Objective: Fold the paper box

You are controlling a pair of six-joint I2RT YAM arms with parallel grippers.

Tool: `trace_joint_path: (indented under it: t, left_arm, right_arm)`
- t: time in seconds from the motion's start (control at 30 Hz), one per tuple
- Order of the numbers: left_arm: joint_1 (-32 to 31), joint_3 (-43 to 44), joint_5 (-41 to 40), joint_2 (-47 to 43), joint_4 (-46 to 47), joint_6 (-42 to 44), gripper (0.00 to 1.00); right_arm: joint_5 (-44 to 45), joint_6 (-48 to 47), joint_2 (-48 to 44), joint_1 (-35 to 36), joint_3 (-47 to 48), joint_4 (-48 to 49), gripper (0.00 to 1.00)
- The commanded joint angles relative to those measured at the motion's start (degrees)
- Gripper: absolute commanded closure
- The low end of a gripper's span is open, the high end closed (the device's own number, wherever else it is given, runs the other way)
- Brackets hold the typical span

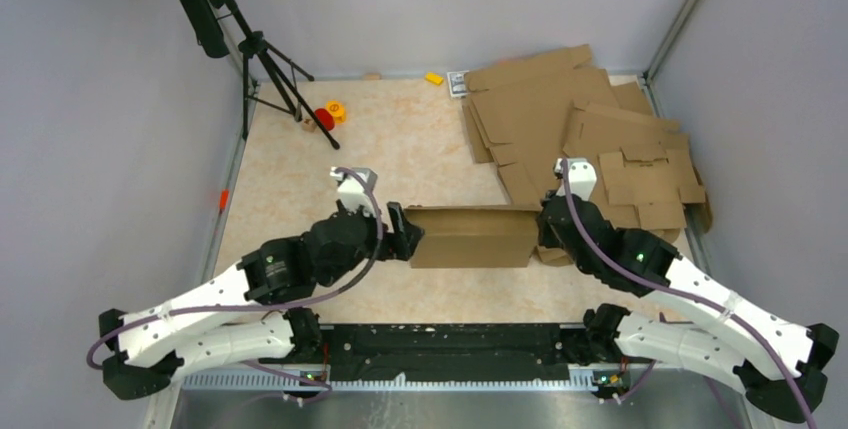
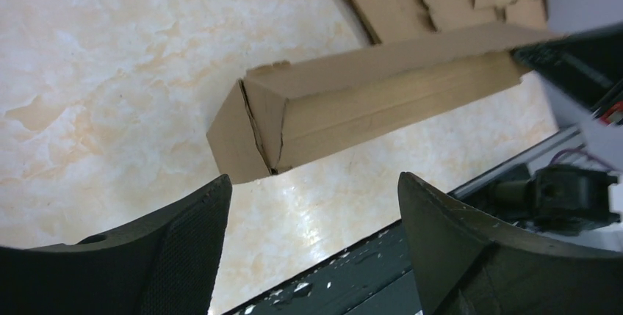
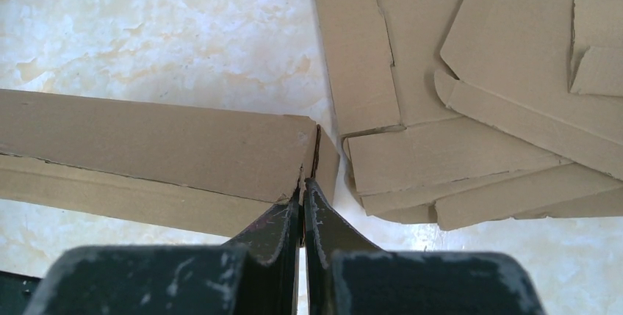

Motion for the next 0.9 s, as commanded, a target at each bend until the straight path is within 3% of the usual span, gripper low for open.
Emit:
trace_joint_path:
  t: [0.0,0.07,0.2,0.3,0.53,0.73,0.87]
  left_arm:
    - [3.57,3.71,1.69,-2.98,-0.23,-1.68,0.14]
    - [6.18,4.02,2.94,-2.92,0.25,-1.64,0.10]
    - [16.05,6.11,15.16,1.82,0.49,-3.24,0.09]
    - [20.88,7.42,20.88,4.77,1.68,-4.35,0.13]
    - [21.31,4.77,25.06,6.37,3.80,-5.04,0.35]
    - [21.31,-2.87,29.02,3.26,9.53,-7.89,0.54]
    - [21.23,-5.19,29.97,3.82,10.19,-8.84,0.59]
  right_arm:
    - [-0.49,-1.43,-1.77,0.76,-0.29,2.06,1.00]
    - [-0.65,-1.59,-2.18,0.76,-0.26,1.91,1.00]
    - [-1.61,-1.65,-3.07,0.76,-0.17,1.55,1.00]
    - [-2.30,-1.37,-3.55,0.76,-0.66,0.94,1.00]
    - [-2.74,-0.67,-3.85,0.79,-1.35,0.29,0.99]
    - [-2.70,-0.80,-2.60,0.76,-1.28,-0.18,0.78]
    - [-2.63,-1.33,-2.31,0.76,-0.08,-0.93,0.67]
